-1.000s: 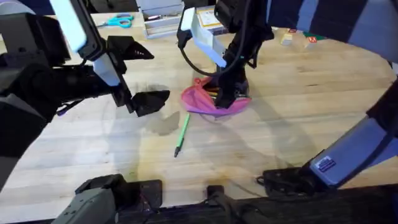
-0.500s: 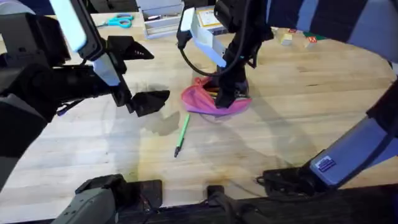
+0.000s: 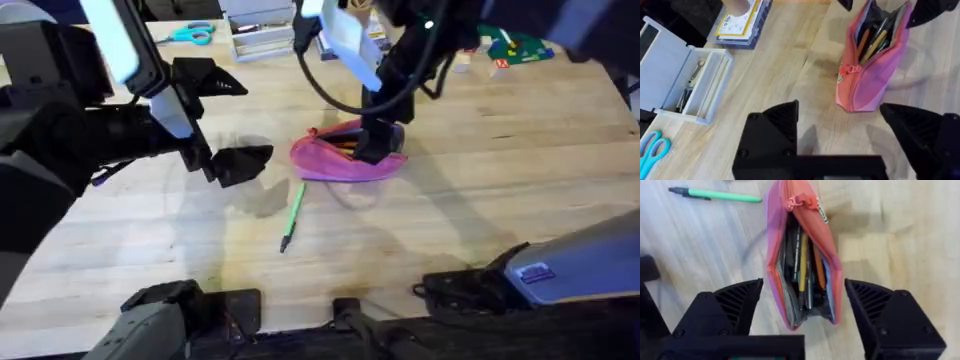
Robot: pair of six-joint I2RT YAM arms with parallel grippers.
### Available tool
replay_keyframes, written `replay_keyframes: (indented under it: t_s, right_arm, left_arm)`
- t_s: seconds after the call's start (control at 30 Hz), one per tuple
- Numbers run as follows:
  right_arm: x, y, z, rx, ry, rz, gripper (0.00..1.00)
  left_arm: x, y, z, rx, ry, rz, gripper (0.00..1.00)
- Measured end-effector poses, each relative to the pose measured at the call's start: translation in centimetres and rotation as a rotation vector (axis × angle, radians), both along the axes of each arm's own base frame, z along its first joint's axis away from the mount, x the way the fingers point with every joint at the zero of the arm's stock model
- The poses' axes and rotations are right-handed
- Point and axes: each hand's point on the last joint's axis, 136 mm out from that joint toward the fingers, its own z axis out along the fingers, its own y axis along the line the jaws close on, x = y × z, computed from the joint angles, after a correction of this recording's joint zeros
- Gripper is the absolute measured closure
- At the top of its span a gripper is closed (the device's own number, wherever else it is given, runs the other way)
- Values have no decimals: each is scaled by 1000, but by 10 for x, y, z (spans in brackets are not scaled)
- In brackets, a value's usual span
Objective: Unzip the bag, pick up the pens from the table one at a time and place them inside, then zip the bag closed.
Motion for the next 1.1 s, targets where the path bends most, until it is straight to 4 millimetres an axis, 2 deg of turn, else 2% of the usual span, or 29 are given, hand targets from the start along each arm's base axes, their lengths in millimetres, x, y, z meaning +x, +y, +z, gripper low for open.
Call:
replay_keyframes:
  t_s: [0.23, 0.47, 0.5, 0.83, 1.1]
  right_arm:
    - [-6, -3, 42, 57, -116, -7, 4]
    - [-14, -7, 71, 98, -199, -8, 4]
    - [-18, -9, 82, 116, -228, -19, 4]
    - [-34, -19, 121, 180, -319, -93, 4]
    - [-51, -30, 139, 205, -356, -126, 3]
  left_arm:
    - [0, 0, 0, 0, 3, 0, 8]
    - [-1, 0, 0, -1, 4, 0, 8]
    - [-1, 0, 0, 0, 4, 0, 8]
    - [0, 0, 0, 0, 3, 0, 7]
    - [0, 0, 0, 0, 3, 0, 7]
